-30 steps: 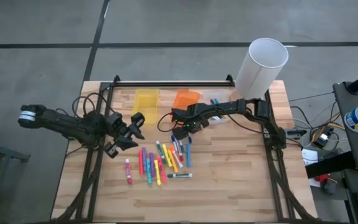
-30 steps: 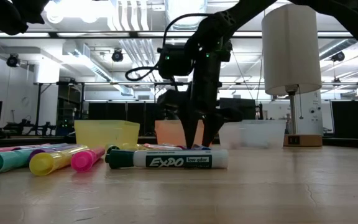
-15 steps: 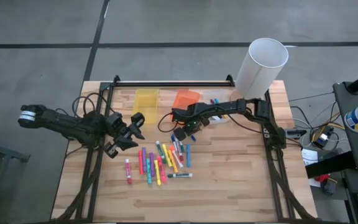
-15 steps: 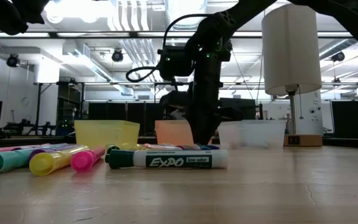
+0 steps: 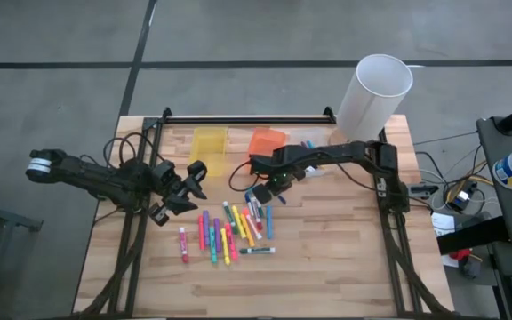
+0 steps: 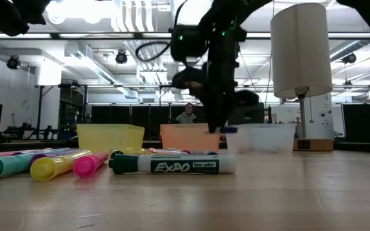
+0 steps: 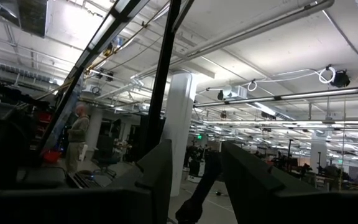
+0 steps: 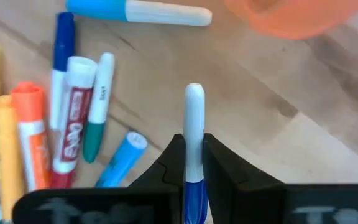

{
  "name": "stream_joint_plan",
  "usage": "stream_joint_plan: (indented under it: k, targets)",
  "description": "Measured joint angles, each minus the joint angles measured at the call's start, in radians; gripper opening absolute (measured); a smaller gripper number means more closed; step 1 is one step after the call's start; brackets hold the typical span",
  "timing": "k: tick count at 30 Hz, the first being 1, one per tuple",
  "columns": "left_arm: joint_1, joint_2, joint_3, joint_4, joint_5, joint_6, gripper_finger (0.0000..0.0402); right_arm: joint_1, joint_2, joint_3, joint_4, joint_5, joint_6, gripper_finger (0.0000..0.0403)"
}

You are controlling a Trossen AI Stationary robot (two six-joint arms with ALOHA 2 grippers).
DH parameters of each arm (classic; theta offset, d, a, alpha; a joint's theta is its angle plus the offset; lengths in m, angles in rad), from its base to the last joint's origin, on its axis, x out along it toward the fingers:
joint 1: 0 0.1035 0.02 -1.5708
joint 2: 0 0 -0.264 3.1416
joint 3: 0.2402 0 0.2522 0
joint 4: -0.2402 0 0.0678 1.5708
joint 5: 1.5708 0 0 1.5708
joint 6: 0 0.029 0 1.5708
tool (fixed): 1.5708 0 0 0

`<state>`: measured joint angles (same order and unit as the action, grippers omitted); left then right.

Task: Pick & Place Markers
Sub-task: Put the right dark blue mini marker into the white bin

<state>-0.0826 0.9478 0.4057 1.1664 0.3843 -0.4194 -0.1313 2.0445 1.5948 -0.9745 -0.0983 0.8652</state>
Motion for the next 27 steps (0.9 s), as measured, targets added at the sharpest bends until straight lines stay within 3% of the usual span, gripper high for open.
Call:
stream_joint_plan:
  k: [5,17,27]
  targets:
    - [0.000,0.000,0.000,0.000,0.000,0.000,0.0133,0.009,-0.097,0.000,-0.028,0.031,0.019,0.0028]
    - [0.000,0.000,0.000,0.000,0.000,0.000,0.0133,0.011,-0.355,0.002,-0.153,0.245,0.101,0.0028]
    - [0.000,0.000,0.000,0.001,0.000,0.000,0.0133,-0.011,-0.411,0.002,-0.264,0.354,0.131,0.0028]
